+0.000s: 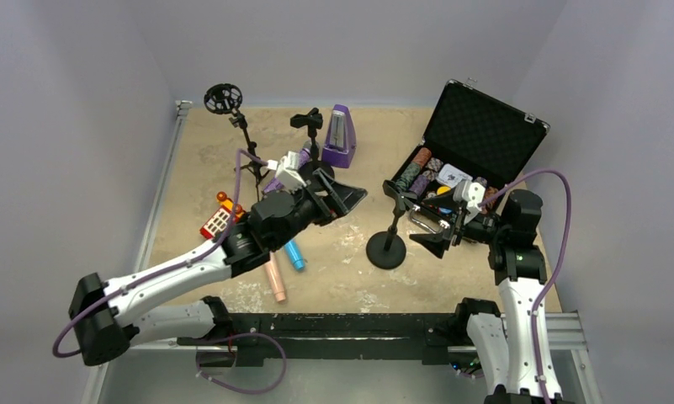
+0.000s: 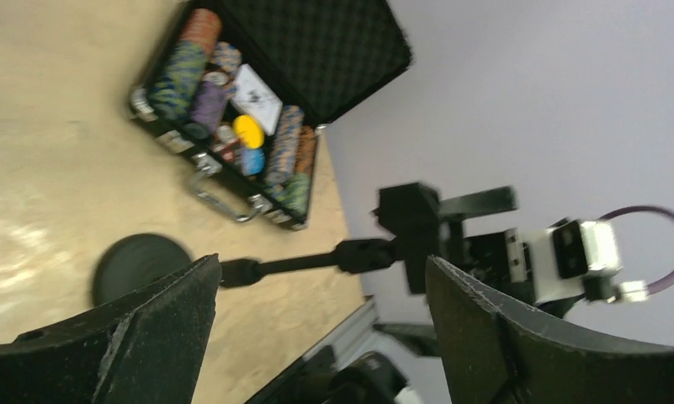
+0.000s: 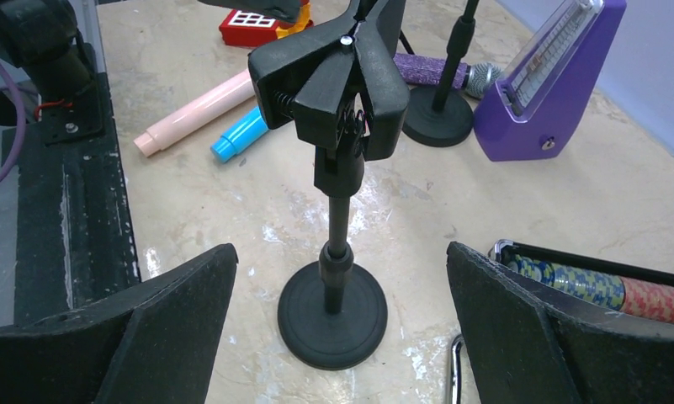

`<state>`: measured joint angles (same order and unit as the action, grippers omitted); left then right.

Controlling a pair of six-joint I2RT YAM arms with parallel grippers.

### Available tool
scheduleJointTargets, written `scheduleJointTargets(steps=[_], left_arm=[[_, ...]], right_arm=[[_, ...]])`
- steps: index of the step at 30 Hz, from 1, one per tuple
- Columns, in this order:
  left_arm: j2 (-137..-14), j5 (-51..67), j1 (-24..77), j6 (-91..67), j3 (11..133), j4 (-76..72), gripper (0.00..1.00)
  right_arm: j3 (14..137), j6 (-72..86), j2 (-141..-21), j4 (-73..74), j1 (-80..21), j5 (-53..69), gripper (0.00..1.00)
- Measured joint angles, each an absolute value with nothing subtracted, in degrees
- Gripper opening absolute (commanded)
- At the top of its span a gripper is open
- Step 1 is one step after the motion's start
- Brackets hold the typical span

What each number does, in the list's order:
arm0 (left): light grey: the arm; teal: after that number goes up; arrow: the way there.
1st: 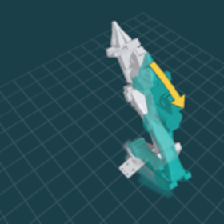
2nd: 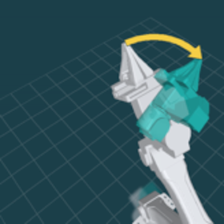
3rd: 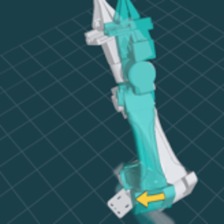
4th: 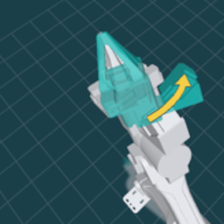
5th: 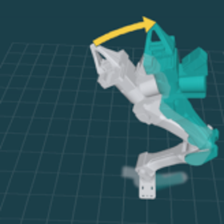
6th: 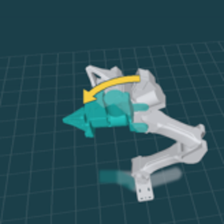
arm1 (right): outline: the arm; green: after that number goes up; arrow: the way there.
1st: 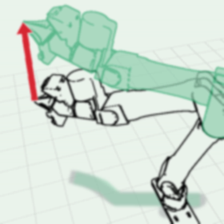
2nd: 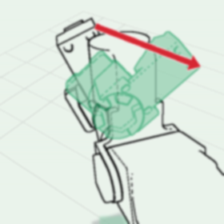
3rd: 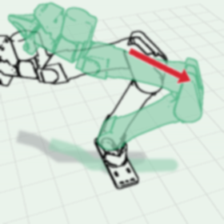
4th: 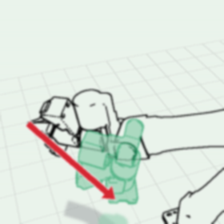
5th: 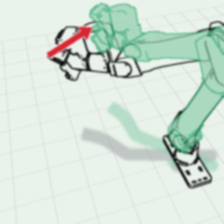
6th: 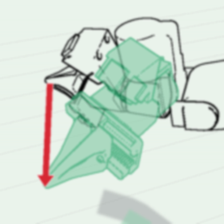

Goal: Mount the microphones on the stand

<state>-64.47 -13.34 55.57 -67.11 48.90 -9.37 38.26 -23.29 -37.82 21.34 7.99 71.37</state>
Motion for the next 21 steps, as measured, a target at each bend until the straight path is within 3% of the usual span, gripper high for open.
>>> scheduleJointTargets(steps=[12, 21], left_arm=[[-38.13, -23.33, 54.33, -50.63, 35.44, 27.29, 0.93], [-47.09, -24.45, 45.28, -47.33, 31.00, 30.00, 0.86]], right_arm=[[38.79, -27.57, -37.10, 24.86, 7.99, 66.54, 0.99], [38.79, -26.63, -37.50, 24.69, 7.99, 66.52, 0.99]])
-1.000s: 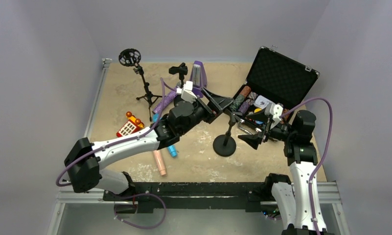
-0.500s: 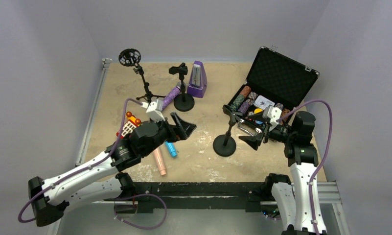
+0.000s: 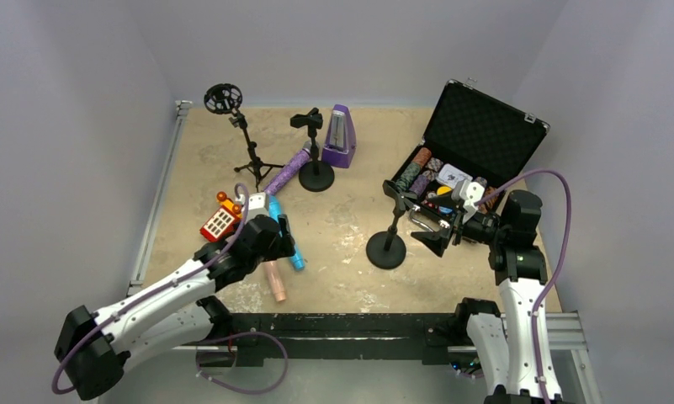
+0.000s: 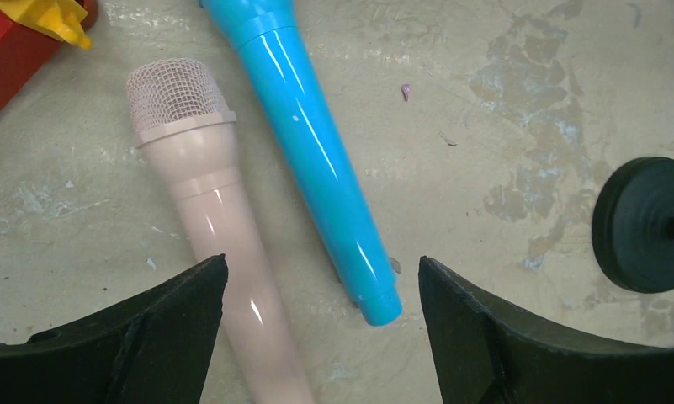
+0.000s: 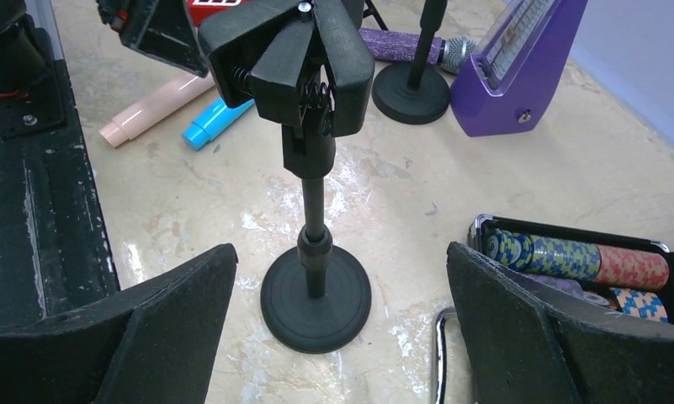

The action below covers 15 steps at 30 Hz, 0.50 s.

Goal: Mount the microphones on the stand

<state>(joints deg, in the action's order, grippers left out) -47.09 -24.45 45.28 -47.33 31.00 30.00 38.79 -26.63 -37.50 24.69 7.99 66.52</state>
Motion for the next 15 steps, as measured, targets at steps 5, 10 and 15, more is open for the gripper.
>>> scheduleJointTargets(steps=[5, 10, 15], left_arm=[[-60.12, -23.05, 43.22, -47.31, 33.74, 26.13, 0.85], [-70.72, -22.00, 41.87, -48.53, 38.94, 23.51, 0.79], [-78.02, -21.28, 40.86, -50.41, 41.93, 22.02, 0.77]], right_arm=[[38.79, -26.59, -37.50, 24.58, 7.99, 66.52, 0.99], [38.79, -26.39, -37.45, 24.40, 7.99, 66.54, 0.99], [38.79, -26.15, -37.43, 24.38, 7.99, 66.57, 0.99]])
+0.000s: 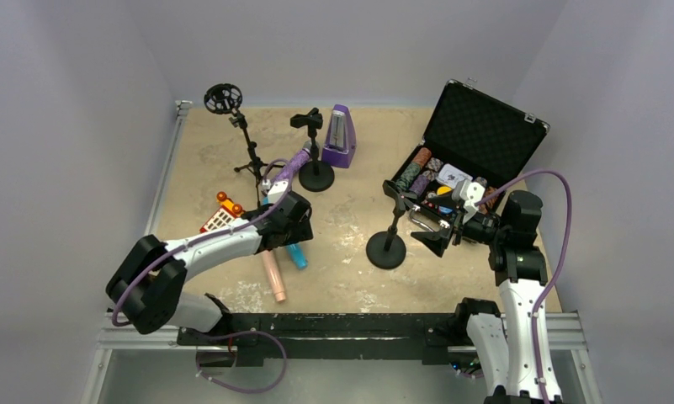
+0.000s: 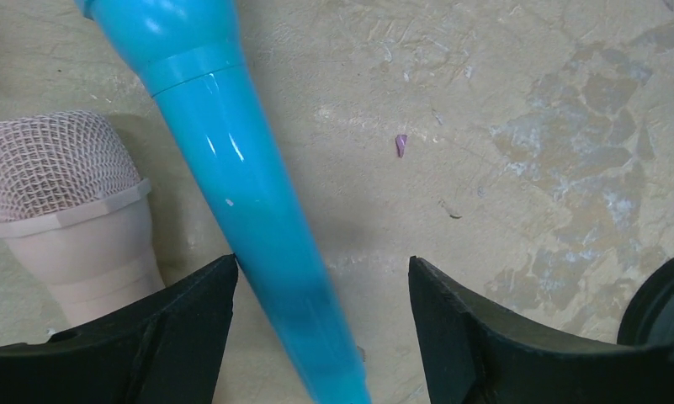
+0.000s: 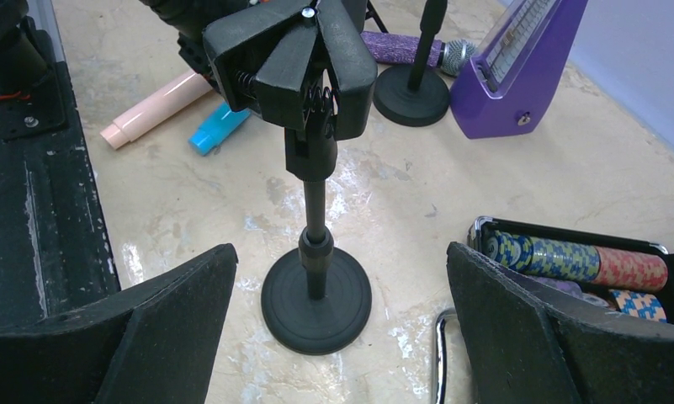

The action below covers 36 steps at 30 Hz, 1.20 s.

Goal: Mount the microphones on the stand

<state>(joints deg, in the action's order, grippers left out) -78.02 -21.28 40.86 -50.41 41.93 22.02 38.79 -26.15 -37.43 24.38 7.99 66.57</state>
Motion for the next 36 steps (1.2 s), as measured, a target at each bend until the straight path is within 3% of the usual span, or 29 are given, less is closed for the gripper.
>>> scheduleJointTargets(steps=[8, 13, 17, 20, 25, 30, 36], left_arm=[[-84.42, -21.23, 40.60, -53.21, 43.31, 22.17, 0.73], [-86.87, -21.30, 40.60, -53.74, 44.60, 22.39, 0.61], [-88.40, -21.65, 40.56, -54.30, 45.78, 22.33, 0.42], [-88.79, -21.74, 40.53, -55.00, 45.98, 22.00, 0.15], [-88.47, -21.23, 40.53, -54.96, 46.04, 22.24, 0.01], [-81.52, -19.11, 40.91, -53.91, 44.75, 23.68, 0.00], [-62.59, -13.74, 41.80, -50.22, 39.24, 20.56, 0.00]], right_arm=[[38.79, -25.96, -37.43, 24.38, 7.99, 66.59, 0.99], [38.79, -25.93, -37.41, 24.38, 7.99, 66.74, 0.99], [38.79, -25.89, -37.26, 24.38, 7.99, 67.00, 0.99], [38.79, -25.87, -36.95, 24.40, 7.99, 67.05, 0.99], [39.42, -25.76, -36.32, 24.64, 7.99, 67.24, 0.99], [41.60, -25.78, -36.32, 26.30, 8.36, 66.59, 0.98], [48.88, -29.06, -37.47, 35.18, 8.69, 62.50, 0.97]])
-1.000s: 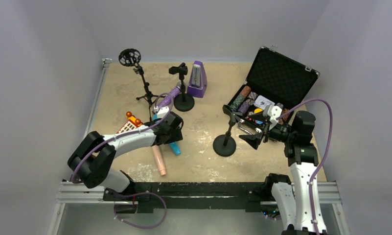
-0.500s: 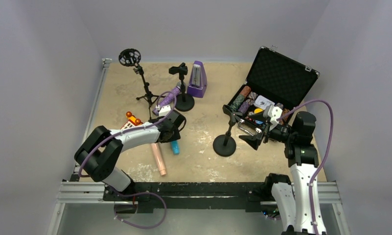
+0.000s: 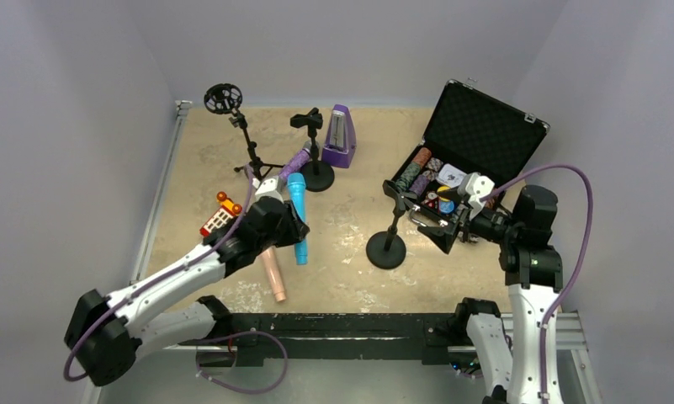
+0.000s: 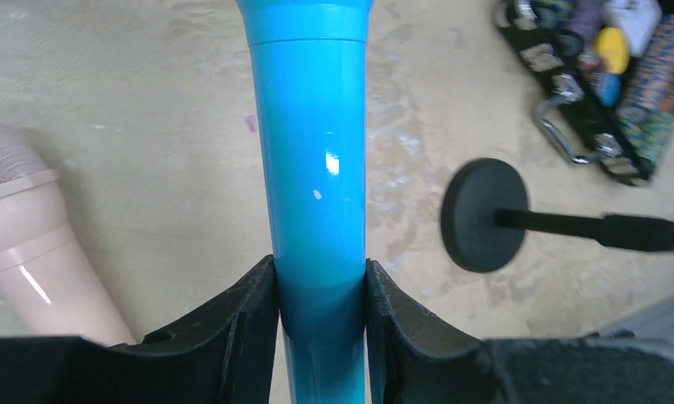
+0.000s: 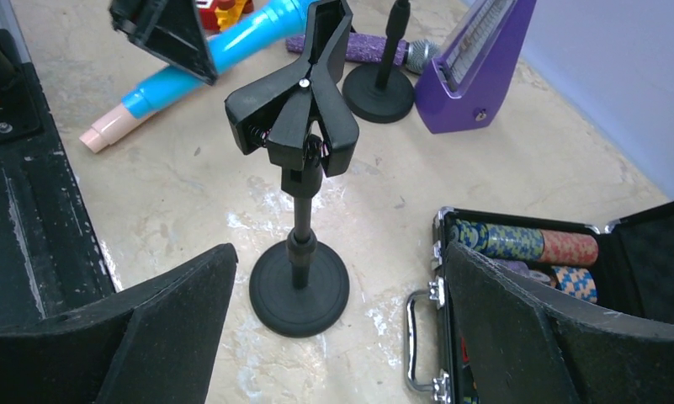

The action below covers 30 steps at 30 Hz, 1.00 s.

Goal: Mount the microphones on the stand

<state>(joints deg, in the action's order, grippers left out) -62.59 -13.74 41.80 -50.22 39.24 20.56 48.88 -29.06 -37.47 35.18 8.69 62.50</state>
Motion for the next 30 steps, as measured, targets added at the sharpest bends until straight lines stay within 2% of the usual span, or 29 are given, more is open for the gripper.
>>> scheduleJointTargets(steps=[5, 13, 23, 30], left_arm=[[-49.12, -5.45, 42.17, -46.11, 32.69, 13.67, 0.00], [-39.83, 6.13, 44.12, -37.50, 30.76, 4.78, 0.00], [-48.31, 14.96, 46.22, -27.29, 46.41, -1.41, 0.00], [-56.34, 22.68, 46.22, -17.39, 53.10, -5.48, 0.00]], right_arm=[[51.81, -32.58, -35.92, 43.51, 8.69, 58.67, 0.97], [57.14, -37.01, -35.09, 55.94, 8.69, 58.37, 0.96], [72.55, -42.44, -45.28, 68.51, 7.68, 67.70, 0.95], [77.28, -33.47, -49.10, 64.20, -3.53, 70.52, 0.95]])
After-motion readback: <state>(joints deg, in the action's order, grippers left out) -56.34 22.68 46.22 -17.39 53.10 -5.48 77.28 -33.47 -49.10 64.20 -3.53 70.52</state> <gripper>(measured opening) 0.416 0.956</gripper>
